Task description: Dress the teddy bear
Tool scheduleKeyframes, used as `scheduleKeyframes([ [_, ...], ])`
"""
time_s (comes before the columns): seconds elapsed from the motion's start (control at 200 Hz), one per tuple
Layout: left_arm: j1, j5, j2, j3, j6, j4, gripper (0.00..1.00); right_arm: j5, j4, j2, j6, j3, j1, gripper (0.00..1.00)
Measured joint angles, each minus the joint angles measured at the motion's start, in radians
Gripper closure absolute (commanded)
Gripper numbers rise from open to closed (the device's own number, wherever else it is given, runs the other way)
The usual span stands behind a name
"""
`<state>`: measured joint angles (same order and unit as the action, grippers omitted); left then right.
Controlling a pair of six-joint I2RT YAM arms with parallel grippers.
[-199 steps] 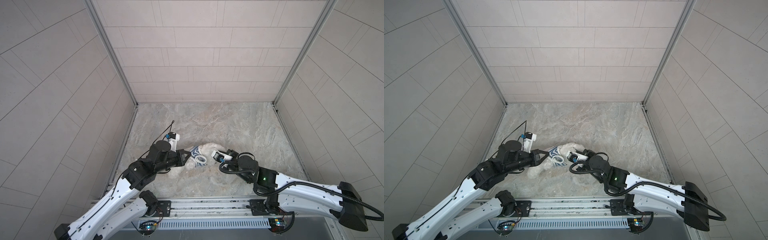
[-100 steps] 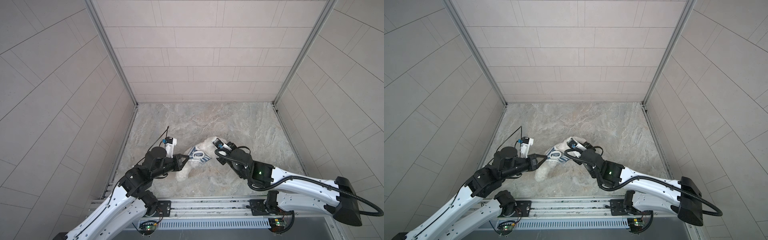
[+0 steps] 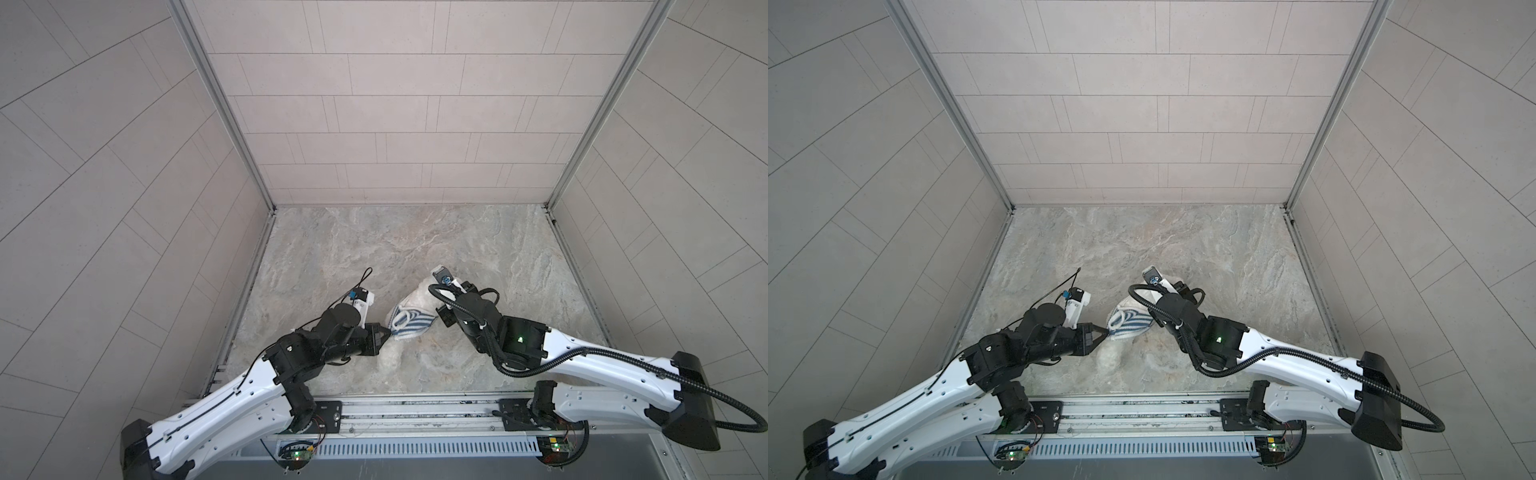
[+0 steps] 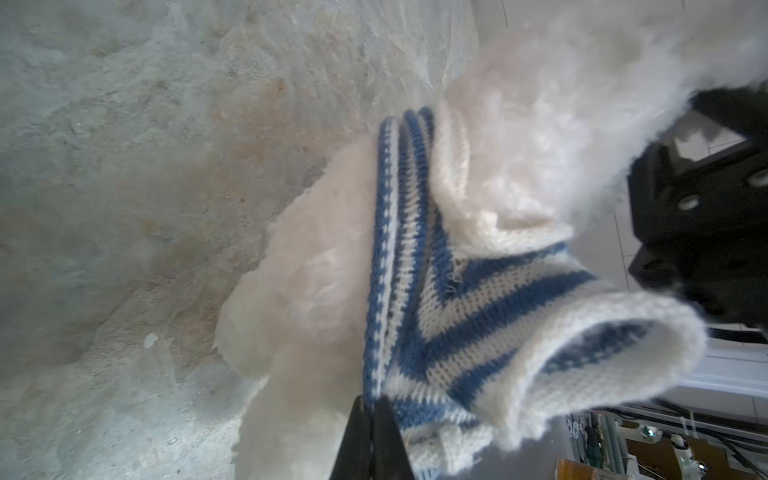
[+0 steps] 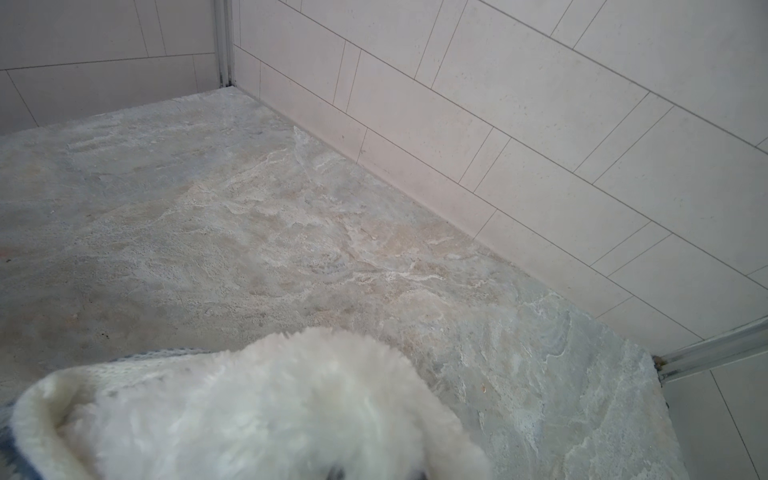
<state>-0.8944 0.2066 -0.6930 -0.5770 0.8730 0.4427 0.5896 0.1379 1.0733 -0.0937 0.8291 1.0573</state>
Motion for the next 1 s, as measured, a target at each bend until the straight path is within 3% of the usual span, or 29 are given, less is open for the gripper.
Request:
scheduleKeyframes([
  [0.441,0.002,-0.027,0.002,0.024,-0.079,-0.063,1.0,-0.055,0.109,0.034,-0.108,0.102,-0.054,1.0],
  [0.606,0.023,-0.09,-0.014,0.029,-0.154,-0.04,1.0,-0.09,0.123,0.032,-0.133,0.102,-0.069,1.0],
  [0.786,0.074,-0.122,0.034,0.048,-0.185,-0.038,1.0,-0.138,0.125,0.031,-0.153,0.104,-0.089,1.0],
  [1.001,0.067,-0.185,0.097,0.103,-0.234,-0.062,1.0,-0.181,0.129,0.031,-0.168,0.113,-0.09,1.0],
])
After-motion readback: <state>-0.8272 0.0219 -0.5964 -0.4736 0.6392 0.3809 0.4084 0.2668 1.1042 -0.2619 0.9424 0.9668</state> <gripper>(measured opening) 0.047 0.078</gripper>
